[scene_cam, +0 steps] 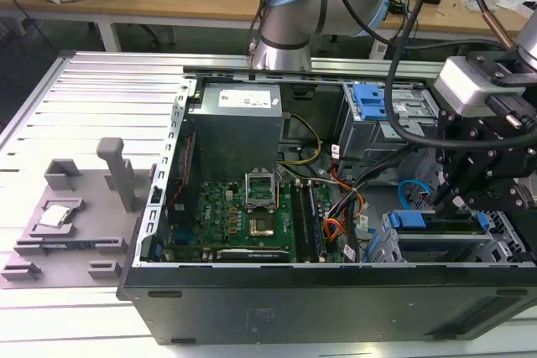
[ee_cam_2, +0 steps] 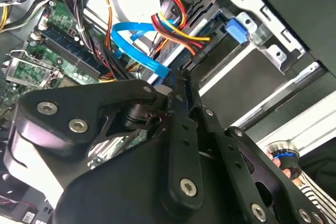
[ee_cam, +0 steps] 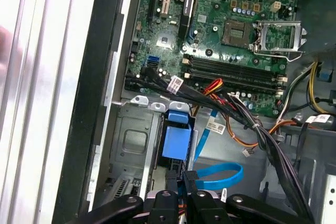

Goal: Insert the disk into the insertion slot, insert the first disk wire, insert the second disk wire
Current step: 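Insert the second disk wire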

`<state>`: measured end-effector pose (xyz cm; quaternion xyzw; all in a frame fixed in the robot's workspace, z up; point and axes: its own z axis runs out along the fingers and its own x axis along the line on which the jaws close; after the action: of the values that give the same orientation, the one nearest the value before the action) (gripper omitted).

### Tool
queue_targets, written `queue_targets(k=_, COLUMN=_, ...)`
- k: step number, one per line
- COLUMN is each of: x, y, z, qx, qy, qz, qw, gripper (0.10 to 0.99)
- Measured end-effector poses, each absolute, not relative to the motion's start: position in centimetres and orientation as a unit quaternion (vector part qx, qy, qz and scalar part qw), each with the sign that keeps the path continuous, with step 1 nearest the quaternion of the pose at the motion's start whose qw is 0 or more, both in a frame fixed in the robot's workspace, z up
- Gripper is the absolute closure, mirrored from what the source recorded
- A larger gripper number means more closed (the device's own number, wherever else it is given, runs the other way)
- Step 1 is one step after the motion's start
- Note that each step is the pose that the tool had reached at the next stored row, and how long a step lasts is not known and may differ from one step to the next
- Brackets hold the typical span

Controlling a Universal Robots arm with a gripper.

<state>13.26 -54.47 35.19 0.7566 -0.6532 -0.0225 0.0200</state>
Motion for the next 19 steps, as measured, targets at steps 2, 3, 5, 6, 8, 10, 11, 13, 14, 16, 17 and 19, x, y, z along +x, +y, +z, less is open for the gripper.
queue_targets(k=2, x=13.43, y=-54.47, z=35.04, qx=0.757, qy=-0.653, qz=-0.023, qw=0.020, gripper=0.925)
queue_targets(k=3, x=13.51, y=-54.47, z=34.92, qx=0.756, qy=-0.654, qz=-0.023, qw=0.020, gripper=0.925)
queue_targets(k=5, x=13.58, y=-54.47, z=34.76, qx=0.755, qy=-0.655, qz=-0.023, qw=0.020, gripper=0.925)
queue_targets(k=6, x=13.60, y=-54.47, z=34.72, qx=0.753, qy=-0.657, qz=-0.023, qw=0.020, gripper=0.925)
queue_targets(k=8, x=13.73, y=-54.47, z=34.56, qx=0.748, qy=-0.664, qz=-0.023, qw=0.020, gripper=0.925)
queue_targets(k=10, x=13.77, y=-54.47, z=34.46, qx=0.739, qy=-0.673, qz=-0.023, qw=0.020, gripper=0.925)
queue_targets(k=11, x=13.78, y=-54.48, z=34.43, qx=0.734, qy=-0.679, qz=-0.023, qw=0.019, gripper=0.925)
queue_targets(k=13, x=13.80, y=-54.47, z=34.40, qx=0.730, qy=-0.683, qz=-0.023, qw=0.019, gripper=0.925)
queue_targets(k=14, x=13.82, y=-54.48, z=34.38, qx=0.729, qy=-0.684, qz=-0.023, qw=0.019, gripper=0.925)
queue_targets(k=16, x=13.95, y=-54.47, z=34.34, qx=0.729, qy=-0.684, qz=-0.023, qw=0.019, gripper=0.925)
queue_targets(k=17, x=13.96, y=-54.49, z=34.33, qx=0.728, qy=-0.684, qz=-0.023, qw=0.019, gripper=0.925)
queue_targets(k=19, x=13.97, y=-54.56, z=34.29, qx=0.729, qy=-0.684, qz=-0.023, qw=0.019, gripper=0.925)
